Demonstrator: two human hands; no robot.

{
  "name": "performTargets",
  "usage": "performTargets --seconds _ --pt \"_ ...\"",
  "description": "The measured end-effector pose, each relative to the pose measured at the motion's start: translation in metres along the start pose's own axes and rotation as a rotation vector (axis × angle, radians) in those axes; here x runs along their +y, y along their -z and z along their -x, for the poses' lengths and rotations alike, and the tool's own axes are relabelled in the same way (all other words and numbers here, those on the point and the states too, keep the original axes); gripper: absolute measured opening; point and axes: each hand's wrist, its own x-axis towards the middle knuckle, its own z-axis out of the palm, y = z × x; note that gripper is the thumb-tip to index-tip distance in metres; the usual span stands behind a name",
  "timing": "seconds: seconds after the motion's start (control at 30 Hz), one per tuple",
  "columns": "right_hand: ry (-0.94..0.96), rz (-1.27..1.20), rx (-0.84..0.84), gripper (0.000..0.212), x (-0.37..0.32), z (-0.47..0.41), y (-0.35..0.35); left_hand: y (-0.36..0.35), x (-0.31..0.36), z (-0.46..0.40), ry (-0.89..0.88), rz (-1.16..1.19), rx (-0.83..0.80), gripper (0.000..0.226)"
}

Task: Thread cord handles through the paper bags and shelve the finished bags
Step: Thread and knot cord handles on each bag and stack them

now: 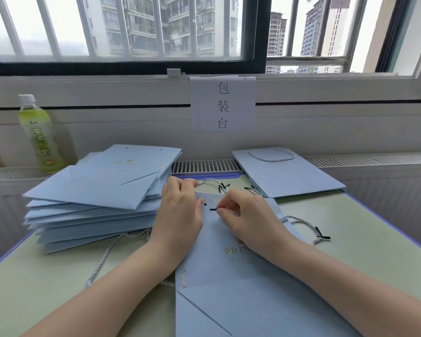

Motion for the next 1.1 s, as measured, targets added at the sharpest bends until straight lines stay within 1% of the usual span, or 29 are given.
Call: performTargets --seconds 0.1,0.2,0.27,0.37,0.47,0.5,0.63,0.77,0.9,0.97,1.0,1.07,1.1 --pt "-0.079 0.042 -0.060 0.010 -0.007 -0.008 -0.003 -0.005 -0.005 0.001 0.024 -0.014 -0.060 0.027" --pt "-0.069 0.168 -0.127 0.010 -0.011 -0.017 -0.005 -0.008 -0.008 0.000 0.070 -0.003 -0.123 0.020" --pt "-0.036 0.190 -0.123 0.013 -0.012 -0.020 -0.010 -0.010 -0.010 0.000 0.099 -0.009 -0.143 0.019" --pt "0.055 0.179 -0.050 0.014 -0.008 -0.020 -0.020 -0.011 -0.011 -0.001 0.110 0.013 -0.143 0.018" --pt "0.170 0.215 0.031 0.008 -0.005 -0.020 -0.026 -0.010 -0.009 -0.003 0.144 0.119 -0.110 0.009" --pt "0.208 0.231 0.053 0.006 -0.004 -0.019 -0.027 -0.008 -0.008 -0.004 0.171 0.174 -0.094 0.010" --pt "0.305 0.249 0.124 0.005 -0.004 -0.018 -0.029 -0.005 -0.006 -0.005 0.248 0.304 -0.047 0.025" --pt "0.387 0.297 0.164 0.009 -0.004 -0.017 -0.027 -0.004 -0.005 -0.005 0.275 0.373 0.007 0.026" --pt "0.467 0.433 0.270 0.024 -0.010 -0.017 -0.030 0.004 -0.001 -0.007 0.288 0.536 0.062 0.022" --pt "0.512 0.429 0.309 0.025 -0.013 -0.017 -0.028 0.010 0.002 -0.008 0.306 0.642 0.075 0.024" --pt "0.532 0.406 0.305 0.021 -0.014 -0.017 -0.025 0.012 0.003 -0.009 0.312 0.681 0.082 0.025" --pt "0.546 0.297 0.249 0.005 -0.013 -0.014 -0.019 0.013 0.005 -0.009 0.316 0.721 0.102 0.028" --pt "0.521 0.236 0.229 0.011 -0.014 -0.013 -0.015 0.013 0.005 -0.009 0.314 0.729 0.113 0.029"
